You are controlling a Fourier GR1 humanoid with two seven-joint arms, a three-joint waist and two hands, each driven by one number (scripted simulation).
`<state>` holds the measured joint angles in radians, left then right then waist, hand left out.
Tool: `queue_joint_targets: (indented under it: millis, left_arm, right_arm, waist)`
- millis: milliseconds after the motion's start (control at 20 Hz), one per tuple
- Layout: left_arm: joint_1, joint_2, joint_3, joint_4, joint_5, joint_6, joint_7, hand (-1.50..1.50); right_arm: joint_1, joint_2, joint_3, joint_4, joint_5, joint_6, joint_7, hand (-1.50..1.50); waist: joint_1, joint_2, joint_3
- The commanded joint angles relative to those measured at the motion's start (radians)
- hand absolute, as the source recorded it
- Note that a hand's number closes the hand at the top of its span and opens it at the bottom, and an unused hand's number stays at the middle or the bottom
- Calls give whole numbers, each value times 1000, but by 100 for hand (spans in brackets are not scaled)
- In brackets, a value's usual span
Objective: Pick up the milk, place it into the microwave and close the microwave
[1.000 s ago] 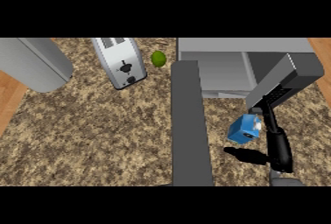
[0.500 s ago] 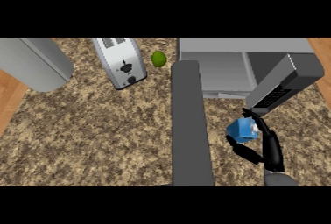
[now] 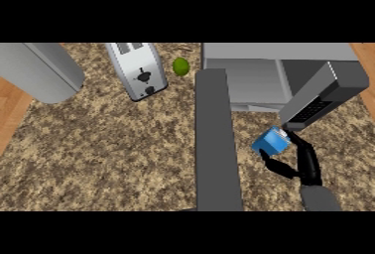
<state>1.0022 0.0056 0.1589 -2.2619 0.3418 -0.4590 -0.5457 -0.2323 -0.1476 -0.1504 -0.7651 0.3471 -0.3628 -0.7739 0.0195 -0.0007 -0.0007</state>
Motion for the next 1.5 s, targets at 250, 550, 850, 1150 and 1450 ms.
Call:
queue_joint_targets:
  millis: [250,550,850,1150,1450]
  left_arm:
    - [-19,-5,-23,32,-29,-13,-18,-150]
    - [-30,-5,-28,9,-10,-9,7,-150]
    - [-44,-5,10,43,25,-32,7,-150]
    - [-15,11,65,72,69,-68,6,-150]
    - [-28,-4,70,116,34,-89,-12,-150]
  right_arm:
    - [-177,-56,-40,343,23,8,-176,150]
    - [-260,-33,-55,442,14,51,-303,150]
    - [-268,-37,-48,446,3,146,-407,150]
    - [-285,47,16,316,-5,239,-323,150]
    - [-261,27,38,110,1,150,-150,150]
  waist:
    - [16,9,4]
    - [23,14,5]
    - [10,8,3]
    - [-13,-4,0]
    - [-19,-5,0]
